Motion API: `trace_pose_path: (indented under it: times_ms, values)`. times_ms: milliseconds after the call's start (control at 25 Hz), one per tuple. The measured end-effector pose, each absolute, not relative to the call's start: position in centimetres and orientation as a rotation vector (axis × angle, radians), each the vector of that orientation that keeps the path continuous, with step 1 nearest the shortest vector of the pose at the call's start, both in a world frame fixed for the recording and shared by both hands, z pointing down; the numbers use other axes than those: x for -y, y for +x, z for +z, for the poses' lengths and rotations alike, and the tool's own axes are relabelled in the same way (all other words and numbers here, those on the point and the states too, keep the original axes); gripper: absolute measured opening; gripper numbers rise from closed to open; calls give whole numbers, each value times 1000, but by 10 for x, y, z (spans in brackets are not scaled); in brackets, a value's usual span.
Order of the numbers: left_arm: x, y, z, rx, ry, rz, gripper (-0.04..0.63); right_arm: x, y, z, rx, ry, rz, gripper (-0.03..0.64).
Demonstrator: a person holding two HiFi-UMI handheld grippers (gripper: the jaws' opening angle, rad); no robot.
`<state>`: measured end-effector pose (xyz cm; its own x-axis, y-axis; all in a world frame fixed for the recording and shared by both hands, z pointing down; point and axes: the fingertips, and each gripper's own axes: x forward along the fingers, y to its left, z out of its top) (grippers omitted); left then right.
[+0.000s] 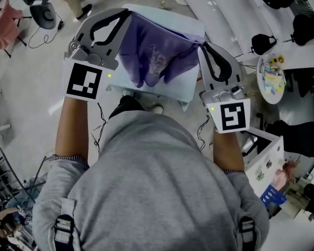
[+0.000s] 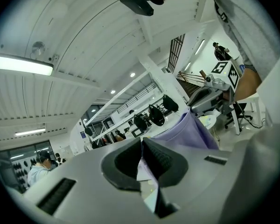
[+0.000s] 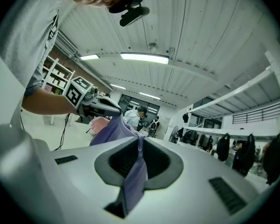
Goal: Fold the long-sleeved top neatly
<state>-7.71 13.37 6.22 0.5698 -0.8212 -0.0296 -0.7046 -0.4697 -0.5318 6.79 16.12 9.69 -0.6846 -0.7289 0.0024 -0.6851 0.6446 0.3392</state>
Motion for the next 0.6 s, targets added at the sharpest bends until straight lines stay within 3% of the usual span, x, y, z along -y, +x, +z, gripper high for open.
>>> trace_pose_path:
  times_ms: [280,600]
  values:
    - [-123,-69,80,-1256,-2355,-356,31,-151,75,119,2696,1150,-389,41]
    - [-74,-58,166,-1262,-2497,-539,31,-106,90,205,2538,1098,-161,43]
